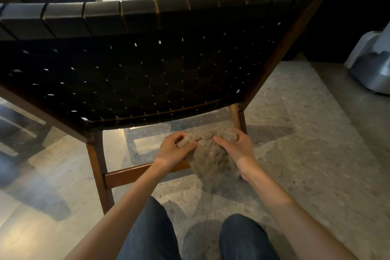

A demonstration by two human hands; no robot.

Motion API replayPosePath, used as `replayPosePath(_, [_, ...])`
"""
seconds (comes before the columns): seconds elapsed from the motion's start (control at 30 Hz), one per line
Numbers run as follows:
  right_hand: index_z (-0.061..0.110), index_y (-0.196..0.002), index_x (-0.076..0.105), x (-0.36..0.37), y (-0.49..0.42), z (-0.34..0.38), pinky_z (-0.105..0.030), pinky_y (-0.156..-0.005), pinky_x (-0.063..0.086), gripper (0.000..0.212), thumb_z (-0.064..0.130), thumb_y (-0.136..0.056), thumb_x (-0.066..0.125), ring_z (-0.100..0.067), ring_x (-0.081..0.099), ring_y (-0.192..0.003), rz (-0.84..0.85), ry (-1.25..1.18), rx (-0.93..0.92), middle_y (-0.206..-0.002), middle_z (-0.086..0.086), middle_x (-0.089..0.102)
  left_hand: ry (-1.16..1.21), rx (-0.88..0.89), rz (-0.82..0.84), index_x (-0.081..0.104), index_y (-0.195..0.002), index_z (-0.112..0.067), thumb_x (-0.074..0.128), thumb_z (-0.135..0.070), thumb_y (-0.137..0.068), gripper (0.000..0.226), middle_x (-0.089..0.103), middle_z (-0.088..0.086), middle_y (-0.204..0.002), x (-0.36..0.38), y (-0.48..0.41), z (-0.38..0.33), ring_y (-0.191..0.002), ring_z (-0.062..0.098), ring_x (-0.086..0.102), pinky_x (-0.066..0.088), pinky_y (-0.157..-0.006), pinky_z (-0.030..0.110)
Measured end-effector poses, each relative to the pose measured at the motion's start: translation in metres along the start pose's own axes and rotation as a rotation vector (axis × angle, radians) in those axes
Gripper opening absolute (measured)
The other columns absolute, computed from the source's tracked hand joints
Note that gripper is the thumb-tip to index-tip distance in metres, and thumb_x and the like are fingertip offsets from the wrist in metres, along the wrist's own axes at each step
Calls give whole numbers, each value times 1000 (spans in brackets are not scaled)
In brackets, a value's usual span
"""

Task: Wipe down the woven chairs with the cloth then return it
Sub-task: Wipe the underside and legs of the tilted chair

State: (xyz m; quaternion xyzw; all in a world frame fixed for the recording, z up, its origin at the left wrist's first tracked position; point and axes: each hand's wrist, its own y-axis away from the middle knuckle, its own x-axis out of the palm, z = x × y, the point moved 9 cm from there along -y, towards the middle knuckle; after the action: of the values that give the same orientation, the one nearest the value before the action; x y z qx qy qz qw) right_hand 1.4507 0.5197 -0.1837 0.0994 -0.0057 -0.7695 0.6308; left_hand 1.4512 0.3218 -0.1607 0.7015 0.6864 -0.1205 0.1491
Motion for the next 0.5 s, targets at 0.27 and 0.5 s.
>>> replayPosePath(0.27, [32, -86, 45, 11, 9, 56, -29, -108, 26, 41, 58, -70, 72, -4, 32, -133, 262, 328, -435, -135, 29, 44, -214, 317, 80, 50, -93, -23, 60, -12, -91, 15, 56, -14, -83, 7, 3, -29, -71, -3, 54, 45, -61, 16])
replayPosePath(0.5, [35, -112, 55, 27, 9, 37, -4, -72, 44, 36, 32, -82, 74, -11, 58, -98, 468, 406, -261, -105, 9, 59, -303, 323, 107, 54, -90, -31, 62, -13, -90, 20, 55, -20, -85, -2, -2, -29, -79, -9, 54, 46, -69, 12])
